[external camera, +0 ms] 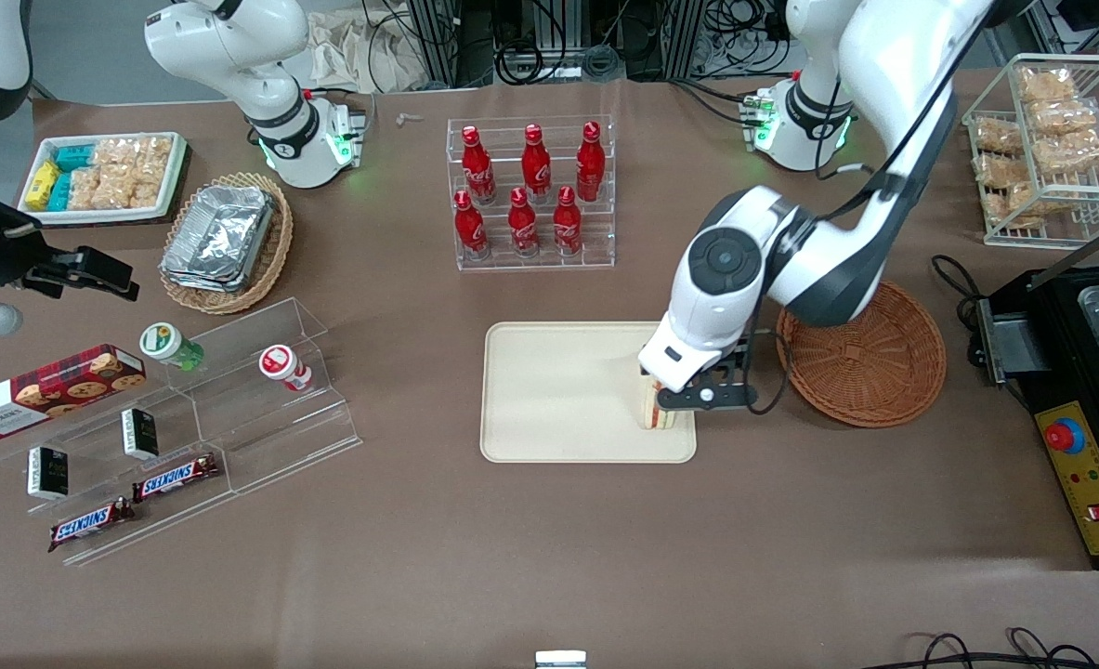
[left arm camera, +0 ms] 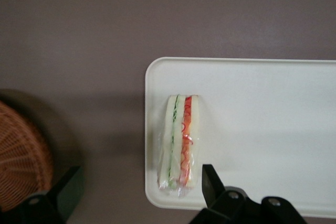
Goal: Place sandwich from basket to tray
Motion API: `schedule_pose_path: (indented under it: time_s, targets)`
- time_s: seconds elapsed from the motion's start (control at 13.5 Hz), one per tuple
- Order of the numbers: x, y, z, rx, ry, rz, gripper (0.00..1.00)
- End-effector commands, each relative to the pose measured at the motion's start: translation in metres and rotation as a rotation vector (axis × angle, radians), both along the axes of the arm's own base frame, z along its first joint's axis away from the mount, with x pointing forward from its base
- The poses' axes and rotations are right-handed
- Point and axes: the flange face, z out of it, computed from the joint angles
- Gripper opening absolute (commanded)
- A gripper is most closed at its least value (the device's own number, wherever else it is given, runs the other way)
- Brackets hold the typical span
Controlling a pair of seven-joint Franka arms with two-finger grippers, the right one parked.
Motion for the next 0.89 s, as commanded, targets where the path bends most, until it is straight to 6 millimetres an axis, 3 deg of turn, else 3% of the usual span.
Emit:
schedule_pose_path:
  time_s: [0.0, 0.22, 0.44, 0.59, 0.67, 0.81]
  targets:
    - [0.006, 0.024, 0.054, -0.051, 0.007, -0.030, 1.00]
    - [0.007, 0.086, 0.103, -0.070, 0.047, -0.072, 1.00]
    - [0.003, 0.168, 0.145, -0.079, 0.087, -0.120, 1.00]
    - [-0.006, 0.233, 0.168, -0.097, 0.116, -0.129, 1.00]
    - [-0.013, 0.256, 0.181, -0.096, 0.111, -0.127, 1.00]
    - [-0.029, 0.271, 0.191, -0.096, 0.107, -0.112, 1.00]
